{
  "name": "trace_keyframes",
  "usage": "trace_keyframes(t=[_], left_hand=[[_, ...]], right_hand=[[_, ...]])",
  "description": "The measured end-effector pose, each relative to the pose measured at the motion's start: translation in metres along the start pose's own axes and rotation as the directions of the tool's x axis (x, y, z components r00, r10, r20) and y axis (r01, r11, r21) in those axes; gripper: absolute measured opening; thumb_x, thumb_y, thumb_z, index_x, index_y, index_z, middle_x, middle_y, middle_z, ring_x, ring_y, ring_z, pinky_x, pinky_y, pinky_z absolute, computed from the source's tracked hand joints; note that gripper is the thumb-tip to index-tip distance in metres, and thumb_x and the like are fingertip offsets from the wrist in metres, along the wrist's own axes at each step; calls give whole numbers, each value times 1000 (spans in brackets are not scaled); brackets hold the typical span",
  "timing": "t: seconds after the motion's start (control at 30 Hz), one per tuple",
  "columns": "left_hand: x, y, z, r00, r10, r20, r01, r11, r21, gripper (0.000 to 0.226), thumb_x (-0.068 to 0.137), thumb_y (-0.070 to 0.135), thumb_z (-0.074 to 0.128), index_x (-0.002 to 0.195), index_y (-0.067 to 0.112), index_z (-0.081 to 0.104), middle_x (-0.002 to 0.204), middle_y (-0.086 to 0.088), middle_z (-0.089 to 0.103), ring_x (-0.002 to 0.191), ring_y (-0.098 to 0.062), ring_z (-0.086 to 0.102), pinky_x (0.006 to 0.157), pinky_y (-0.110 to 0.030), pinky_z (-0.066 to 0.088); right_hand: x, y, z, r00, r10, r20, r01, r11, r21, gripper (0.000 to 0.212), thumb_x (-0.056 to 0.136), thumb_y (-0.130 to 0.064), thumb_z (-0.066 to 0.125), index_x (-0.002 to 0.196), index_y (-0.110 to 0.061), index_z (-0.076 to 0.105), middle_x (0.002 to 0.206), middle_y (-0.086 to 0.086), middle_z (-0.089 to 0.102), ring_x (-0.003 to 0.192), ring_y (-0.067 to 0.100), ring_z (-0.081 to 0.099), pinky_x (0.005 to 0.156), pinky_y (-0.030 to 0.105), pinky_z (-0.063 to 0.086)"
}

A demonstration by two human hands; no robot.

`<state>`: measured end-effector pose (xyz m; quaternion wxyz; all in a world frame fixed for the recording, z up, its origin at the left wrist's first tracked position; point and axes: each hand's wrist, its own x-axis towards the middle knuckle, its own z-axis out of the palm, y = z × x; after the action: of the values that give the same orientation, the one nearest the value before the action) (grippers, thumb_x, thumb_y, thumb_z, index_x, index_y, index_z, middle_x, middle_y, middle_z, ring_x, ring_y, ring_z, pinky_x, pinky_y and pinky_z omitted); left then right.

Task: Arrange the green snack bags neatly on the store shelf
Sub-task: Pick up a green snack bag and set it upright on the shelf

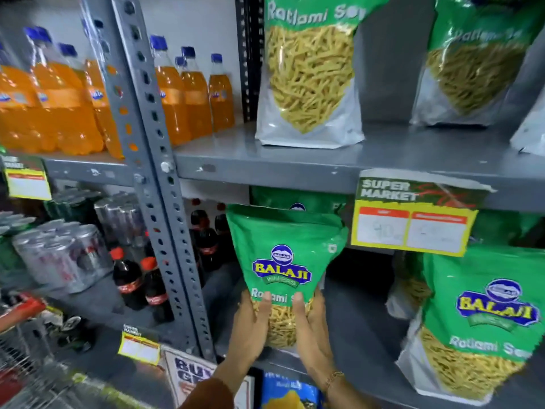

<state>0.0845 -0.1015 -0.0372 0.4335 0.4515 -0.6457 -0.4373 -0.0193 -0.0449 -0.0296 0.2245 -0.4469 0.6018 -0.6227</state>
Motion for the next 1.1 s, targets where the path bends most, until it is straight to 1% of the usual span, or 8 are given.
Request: trace_keyframes(t=[0.27,0.43,0.53,0.7,0.8,0.87,1.0,1.1], left_hand=[[2,9,0,996,3,90,-8,999,51,38,82,56,36,113,34,40,104,12,60,84,14,51,65,-2,36],[-4,-4,10,982,138,-128,-122,985,122,78,80,75,24,135,20,29,144,-12,43,128,-22,45,110,-43,35],[-27,1,30,864,445,-236,-373,880,294,73,92,58,20,140,4,19,154,-18,15,144,-28,9,118,-40,8],[-67,19,104,645,759,82,-764,641,74,53,96,44,26,144,27,14,158,13,6,145,-18,12,119,-34,12],[-82,41,157,832,510,220,-484,860,-162,54,89,64,27,137,40,28,149,29,25,139,-5,27,117,-36,22],[-90,52,190,925,290,245,-202,922,-330,65,78,77,30,131,41,36,144,24,35,136,-2,32,117,-41,25],[-94,73,230,984,68,165,14,893,-451,72,80,69,32,126,17,51,131,-6,58,121,-15,51,107,-39,39],[-90,73,243,996,36,77,-3,920,-391,55,79,65,31,102,23,57,97,9,67,94,-6,61,86,-29,49]], right_hand=[[3,1,6,996,58,-69,-61,998,-33,48,81,-63,32,126,-46,31,114,-30,38,121,10,40,103,36,32],[-9,13,-4,993,96,-63,-99,994,-50,77,76,-78,29,141,-38,20,149,-9,28,139,10,21,116,44,20],[-34,15,-28,979,-108,-174,41,935,-351,83,81,-77,18,145,-27,3,156,-3,5,144,10,-6,118,35,-7],[-58,20,-120,794,-488,-362,163,745,-647,68,94,-54,24,146,-15,5,158,4,-9,145,27,-8,116,38,-10],[-54,15,-181,694,-374,-615,79,889,-452,85,89,-65,24,146,-8,-4,155,19,-5,143,20,-6,114,22,-10],[-45,16,-215,736,-125,-665,15,986,-168,104,78,-77,30,145,-6,-5,155,11,-4,141,9,0,109,9,-2],[-27,38,-256,919,128,-372,-121,992,42,82,83,-65,37,146,-18,12,151,0,23,137,8,29,107,25,24],[-27,42,-262,959,184,-218,-185,983,14,47,83,-59,36,119,-29,41,112,-14,56,97,-15,54,95,32,40]])
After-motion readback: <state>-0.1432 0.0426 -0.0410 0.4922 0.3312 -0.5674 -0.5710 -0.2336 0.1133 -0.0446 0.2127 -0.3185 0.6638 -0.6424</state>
